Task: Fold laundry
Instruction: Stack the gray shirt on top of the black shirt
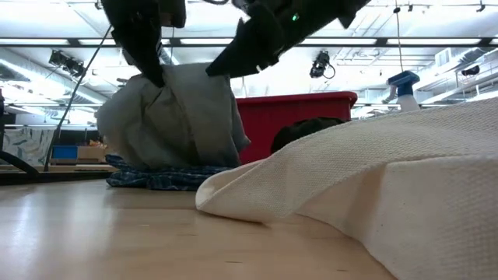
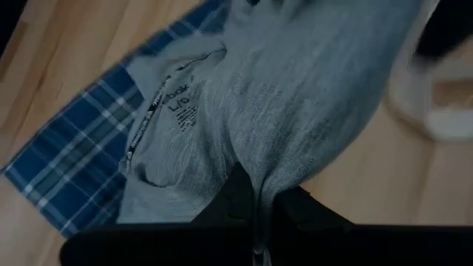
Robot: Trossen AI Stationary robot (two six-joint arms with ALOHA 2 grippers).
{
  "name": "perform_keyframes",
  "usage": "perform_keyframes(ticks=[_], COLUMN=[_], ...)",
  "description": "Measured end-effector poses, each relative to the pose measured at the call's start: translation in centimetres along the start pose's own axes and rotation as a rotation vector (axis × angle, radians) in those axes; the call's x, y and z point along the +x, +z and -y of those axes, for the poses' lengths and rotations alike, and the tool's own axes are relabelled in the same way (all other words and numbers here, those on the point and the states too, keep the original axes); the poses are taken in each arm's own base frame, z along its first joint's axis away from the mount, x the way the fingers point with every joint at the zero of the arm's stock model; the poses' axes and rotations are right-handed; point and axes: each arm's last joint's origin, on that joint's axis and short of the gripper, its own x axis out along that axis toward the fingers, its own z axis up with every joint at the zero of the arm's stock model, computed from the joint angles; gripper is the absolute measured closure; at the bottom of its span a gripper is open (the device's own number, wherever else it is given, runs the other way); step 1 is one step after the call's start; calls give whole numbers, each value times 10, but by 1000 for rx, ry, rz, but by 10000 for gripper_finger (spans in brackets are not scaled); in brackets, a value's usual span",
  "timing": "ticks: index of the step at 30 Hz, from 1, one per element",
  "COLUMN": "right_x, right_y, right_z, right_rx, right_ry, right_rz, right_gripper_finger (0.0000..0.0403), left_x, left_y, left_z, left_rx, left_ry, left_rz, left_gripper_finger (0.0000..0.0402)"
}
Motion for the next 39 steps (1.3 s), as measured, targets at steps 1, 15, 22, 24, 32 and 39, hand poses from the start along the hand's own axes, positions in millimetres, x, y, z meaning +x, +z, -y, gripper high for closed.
perform_keyframes(ticks=[1, 15, 22, 24, 32, 39], right_x=[5, 52, 56, 54, 20, 0], right_y=[-2, -31, -36, -36, -20, -24], right_z=[-1, 10, 18, 17, 32, 38], right_rx=[0, 1, -62, -79, -87, -79], right_ry=[-10, -113, -31, -8, -50, -11], right_rz=[5, 17, 33, 13, -56, -188], right_gripper_finger=[25, 47, 201, 262, 362, 355], left_x=[-3, -25, -25, -25, -30, -35], left_y=[1, -4, -6, -9, -24, -17], left_z=[-2, -9, -9, -9, 1, 20], left_rx=[-11, -6, 121, 165, 162, -205], left_ry=[-10, -134, -163, -171, -223, -291], left_rz=[17, 43, 21, -6, -127, -41], left_gripper_finger=[390, 390, 379, 374, 280, 106])
